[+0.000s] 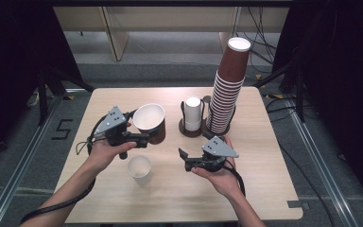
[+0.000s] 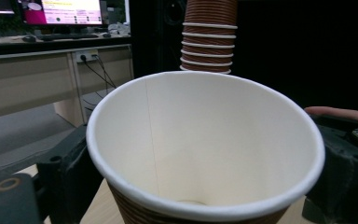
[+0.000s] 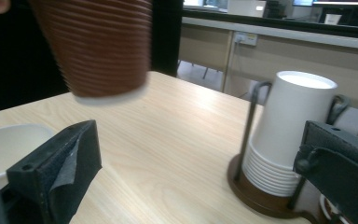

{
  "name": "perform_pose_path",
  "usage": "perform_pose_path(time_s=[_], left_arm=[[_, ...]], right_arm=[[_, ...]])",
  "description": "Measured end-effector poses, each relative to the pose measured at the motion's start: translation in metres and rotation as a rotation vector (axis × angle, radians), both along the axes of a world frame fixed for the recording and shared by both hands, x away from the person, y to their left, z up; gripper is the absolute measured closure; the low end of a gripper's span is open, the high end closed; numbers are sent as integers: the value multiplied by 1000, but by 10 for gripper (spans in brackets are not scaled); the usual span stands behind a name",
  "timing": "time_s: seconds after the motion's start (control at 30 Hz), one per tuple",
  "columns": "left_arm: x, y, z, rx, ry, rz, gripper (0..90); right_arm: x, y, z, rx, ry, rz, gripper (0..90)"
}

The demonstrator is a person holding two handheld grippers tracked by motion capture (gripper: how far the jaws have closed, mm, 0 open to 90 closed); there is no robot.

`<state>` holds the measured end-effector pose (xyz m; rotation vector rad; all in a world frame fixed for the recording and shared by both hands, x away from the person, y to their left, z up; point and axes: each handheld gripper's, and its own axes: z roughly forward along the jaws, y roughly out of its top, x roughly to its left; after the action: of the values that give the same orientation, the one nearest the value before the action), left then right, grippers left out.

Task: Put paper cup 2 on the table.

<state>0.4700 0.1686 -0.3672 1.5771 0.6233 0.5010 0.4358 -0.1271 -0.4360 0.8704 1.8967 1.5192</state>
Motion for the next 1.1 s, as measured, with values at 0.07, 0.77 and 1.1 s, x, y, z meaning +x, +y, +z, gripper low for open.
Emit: perform_pose_path(time_s=[0.07,0.77,1.1], left_arm=[[-2,9,1,-6,-4,21,101],[-43,97,-25,-5,-11,242,99],[-64,113,-68,-24,28,314,96]], right_arm=[[-1,-4,0,-1,8,-5,4],[-10,-40,-18,5,30,-106,4],[-17,-59,-35,-6,41,-170,4]])
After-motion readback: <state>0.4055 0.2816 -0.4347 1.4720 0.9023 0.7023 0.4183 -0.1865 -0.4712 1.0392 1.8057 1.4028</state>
